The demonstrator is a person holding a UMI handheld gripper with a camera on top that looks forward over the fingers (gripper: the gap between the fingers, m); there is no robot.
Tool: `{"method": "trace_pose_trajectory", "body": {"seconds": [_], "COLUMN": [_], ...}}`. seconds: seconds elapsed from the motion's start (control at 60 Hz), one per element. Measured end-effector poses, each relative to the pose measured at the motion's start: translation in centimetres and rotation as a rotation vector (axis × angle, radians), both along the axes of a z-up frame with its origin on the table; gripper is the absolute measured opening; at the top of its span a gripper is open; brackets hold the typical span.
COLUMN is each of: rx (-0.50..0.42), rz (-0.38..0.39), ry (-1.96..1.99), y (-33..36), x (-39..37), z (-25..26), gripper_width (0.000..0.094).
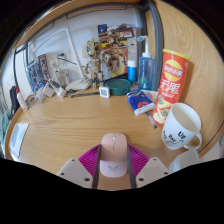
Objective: Arrange mouse
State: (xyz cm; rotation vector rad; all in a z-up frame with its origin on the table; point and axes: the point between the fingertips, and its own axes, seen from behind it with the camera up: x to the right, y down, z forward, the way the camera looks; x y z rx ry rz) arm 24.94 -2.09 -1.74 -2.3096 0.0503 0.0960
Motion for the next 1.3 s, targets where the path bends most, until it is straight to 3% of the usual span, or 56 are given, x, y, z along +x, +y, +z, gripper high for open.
{"method": "trace_pose_trajectory", "body": {"seconds": [0.233, 0.5, 0.717, 0.883, 1.0, 1.15, 1.3], "rx": [-0.064, -0.124, 0.103, 0.29, 0.356, 0.289, 0.116], "rz": [-0.022, -0.13, -0.165, -0.082, -0.009, 0.062, 0.113], "ry": [-0.01, -0.062, -0.057, 0.008, 0.039, 0.09, 0.06], "y": [-0.5, -0.3, 3.4, 5.4, 6.2, 6.7, 5.5], "x": [0.0, -1.2, -10.1, -22.3, -31.3, -41.6, -48.6], "z": [-0.4, 0.8, 16.8, 29.2, 33.4, 29.2, 17.8], "gripper_width": [0.0265, 0.0264, 0.0265, 0.0267, 0.0266, 0.0266, 0.0269]}}
